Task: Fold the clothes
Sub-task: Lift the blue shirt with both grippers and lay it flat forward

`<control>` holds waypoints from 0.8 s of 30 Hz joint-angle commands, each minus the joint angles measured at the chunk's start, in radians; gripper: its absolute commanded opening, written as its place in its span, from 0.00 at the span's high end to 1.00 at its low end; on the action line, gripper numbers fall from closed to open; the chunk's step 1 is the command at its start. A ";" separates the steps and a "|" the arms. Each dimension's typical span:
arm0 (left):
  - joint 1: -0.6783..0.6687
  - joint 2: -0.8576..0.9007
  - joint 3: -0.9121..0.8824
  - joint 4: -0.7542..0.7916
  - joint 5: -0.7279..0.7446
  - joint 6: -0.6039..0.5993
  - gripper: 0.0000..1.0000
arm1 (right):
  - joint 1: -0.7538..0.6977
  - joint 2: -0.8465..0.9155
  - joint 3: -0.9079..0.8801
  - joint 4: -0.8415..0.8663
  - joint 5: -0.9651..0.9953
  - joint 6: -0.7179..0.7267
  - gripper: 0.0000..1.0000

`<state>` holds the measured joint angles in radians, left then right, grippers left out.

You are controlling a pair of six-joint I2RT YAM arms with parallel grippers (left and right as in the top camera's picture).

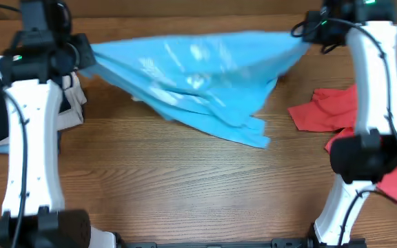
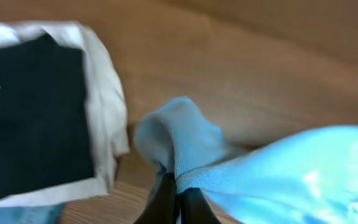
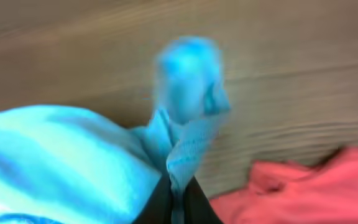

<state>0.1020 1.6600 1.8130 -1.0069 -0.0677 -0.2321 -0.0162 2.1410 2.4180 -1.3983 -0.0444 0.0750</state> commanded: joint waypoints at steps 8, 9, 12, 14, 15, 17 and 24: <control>0.112 -0.220 0.126 -0.083 -0.010 0.027 0.96 | -0.003 -0.241 0.143 -0.189 0.096 0.060 0.96; 0.123 -0.239 0.127 -0.090 -0.009 0.027 0.96 | -0.003 -0.263 0.143 -0.196 0.096 0.061 0.96; 0.148 -0.295 0.127 -0.103 -0.009 0.027 0.96 | -0.003 -0.325 0.143 -0.223 0.096 0.083 0.96; 0.156 -0.328 0.127 -0.104 -0.010 0.028 0.96 | -0.003 -0.357 0.143 -0.240 0.096 0.086 0.96; 0.156 -0.341 0.127 -0.102 -0.011 0.032 0.96 | -0.003 -0.372 0.143 -0.248 0.096 0.087 0.96; 0.156 -0.359 0.127 -0.086 -0.010 0.039 0.96 | -0.003 -0.389 0.143 -0.254 0.096 0.087 0.96; 0.152 -0.271 0.127 0.015 0.083 0.038 0.96 | -0.003 -0.336 0.119 -0.199 0.096 0.087 0.95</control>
<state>0.2497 1.3212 1.9255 -1.0233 -0.0444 -0.2241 -0.0174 1.7576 2.5450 -1.6192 0.0311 0.1570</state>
